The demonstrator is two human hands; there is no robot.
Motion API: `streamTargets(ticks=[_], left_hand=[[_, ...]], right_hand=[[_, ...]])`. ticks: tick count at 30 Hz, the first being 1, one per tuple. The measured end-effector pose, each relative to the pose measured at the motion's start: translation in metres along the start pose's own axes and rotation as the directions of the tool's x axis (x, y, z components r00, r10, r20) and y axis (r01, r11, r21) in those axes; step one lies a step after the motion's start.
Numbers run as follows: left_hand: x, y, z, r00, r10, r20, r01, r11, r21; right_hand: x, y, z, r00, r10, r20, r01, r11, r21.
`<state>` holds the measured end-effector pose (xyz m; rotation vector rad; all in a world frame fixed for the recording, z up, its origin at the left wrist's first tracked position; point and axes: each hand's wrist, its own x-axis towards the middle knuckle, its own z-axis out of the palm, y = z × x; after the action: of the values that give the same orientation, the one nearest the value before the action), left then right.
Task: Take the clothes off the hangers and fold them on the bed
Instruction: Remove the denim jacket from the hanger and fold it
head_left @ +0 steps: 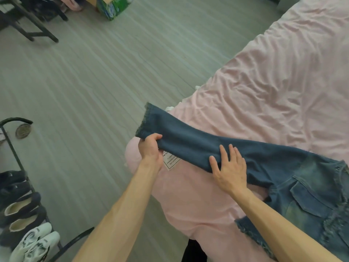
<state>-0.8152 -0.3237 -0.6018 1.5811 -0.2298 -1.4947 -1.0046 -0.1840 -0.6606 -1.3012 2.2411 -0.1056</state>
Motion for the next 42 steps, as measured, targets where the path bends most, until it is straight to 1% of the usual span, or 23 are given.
streamTargets(ticks=[3,5,8,10,14,17,19,20,21,22,23,24,25,27,29,30,32,33,35,37,38,40,42], left_hand=[[0.016,-0.004,-0.003,0.997,0.04,-0.066,-0.035,0.997,0.071],[0.033,-0.013,-0.014,0.986,0.028,-0.162,-0.001,0.986,0.166],[0.058,-0.027,-0.045,0.975,-0.074,-0.208,0.13,0.953,0.272],[0.068,-0.034,-0.06,0.978,-0.137,-0.157,0.183,0.924,0.337],[0.061,-0.025,-0.049,0.985,-0.14,-0.096,0.163,0.94,0.299],[0.034,-0.011,-0.02,0.972,-0.214,0.096,0.192,0.961,0.2],[0.005,-0.006,0.0,0.92,-0.259,0.294,0.209,0.959,0.192],[-0.012,-0.007,0.01,0.88,-0.266,0.393,0.197,0.958,0.209],[-0.03,-0.009,0.02,0.84,-0.258,0.478,0.158,0.958,0.238],[-0.05,-0.016,0.032,0.798,-0.245,0.551,0.097,0.954,0.283],[-0.067,-0.026,0.041,0.758,-0.225,0.612,0.01,0.943,0.334],[-0.083,-0.039,0.05,0.71,-0.201,0.675,-0.111,0.914,0.39],[-0.096,-0.055,0.057,0.655,-0.187,0.732,-0.254,0.858,0.446],[-0.121,-0.088,0.069,0.568,-0.202,0.798,-0.504,0.682,0.531],[-0.149,-0.119,0.081,0.493,-0.249,0.834,-0.628,0.561,0.539],[-0.163,-0.134,0.086,0.439,-0.265,0.858,-0.699,0.499,0.512],[-0.193,-0.163,0.094,0.305,-0.288,0.908,-0.863,0.32,0.391],[-0.204,-0.177,0.094,0.249,-0.284,0.926,-0.915,0.244,0.321],[-0.22,-0.2,0.088,0.179,-0.223,0.958,-0.966,0.147,0.215],[-0.223,-0.219,0.078,0.161,-0.169,0.972,-0.985,0.035,0.17],[-0.228,-0.231,0.076,0.158,-0.165,0.974,-0.987,-0.035,0.154],[-0.226,-0.246,0.072,0.193,-0.171,0.966,-0.973,-0.164,0.165],[-0.229,-0.259,0.07,0.248,-0.199,0.948,-0.949,-0.245,0.197]], right_hand=[[0.006,0.0,-0.001,1.0,0.018,-0.007,-0.019,0.998,-0.057],[0.01,0.002,0.001,0.999,0.049,0.013,-0.048,0.996,-0.072],[0.012,0.007,0.005,0.975,0.08,0.209,-0.066,0.995,-0.072],[0.015,0.013,0.007,0.927,0.09,0.365,-0.056,0.993,-0.101],[0.03,0.021,0.008,0.893,0.099,0.44,-0.048,0.991,-0.126],[0.043,0.021,0.004,0.871,0.106,0.48,-0.073,0.994,-0.087],[0.047,0.015,-0.01,0.884,0.102,0.456,-0.165,0.981,0.101],[0.045,0.013,-0.023,0.898,0.123,0.422,-0.266,0.917,0.299],[0.039,0.012,-0.038,0.899,0.154,0.411,-0.371,0.767,0.524],[0.029,0.014,-0.055,0.893,0.16,0.421,-0.437,0.532,0.725],[0.018,0.017,-0.072,0.894,0.132,0.428,-0.447,0.308,0.84],[0.006,0.026,-0.088,0.906,0.109,0.408,-0.421,0.16,0.893],[-0.005,0.036,-0.1,0.924,0.101,0.369,-0.378,0.089,0.922],[-0.027,0.061,-0.115,0.943,0.126,0.309,-0.312,0.004,0.95],[-0.051,0.092,-0.125,0.938,0.226,0.263,-0.263,-0.032,0.964],[-0.062,0.108,-0.128,0.929,0.297,0.223,-0.231,-0.008,0.973],[-0.088,0.151,-0.13,0.879,0.457,0.139,-0.163,0.012,0.987],[-0.103,0.17,-0.129,0.838,0.531,0.129,-0.138,-0.022,0.99],[-0.134,0.209,-0.125,0.702,0.699,0.132,-0.089,-0.098,0.991],[-0.165,0.247,-0.112,0.531,0.838,0.129,-0.084,-0.099,0.992],[-0.185,0.27,-0.103,0.46,0.881,0.109,-0.11,-0.066,0.992],[-0.214,0.299,-0.084,0.389,0.918,0.083,-0.229,0.009,0.973],[-0.241,0.322,-0.066,0.341,0.935,0.097,-0.333,0.024,0.942]])
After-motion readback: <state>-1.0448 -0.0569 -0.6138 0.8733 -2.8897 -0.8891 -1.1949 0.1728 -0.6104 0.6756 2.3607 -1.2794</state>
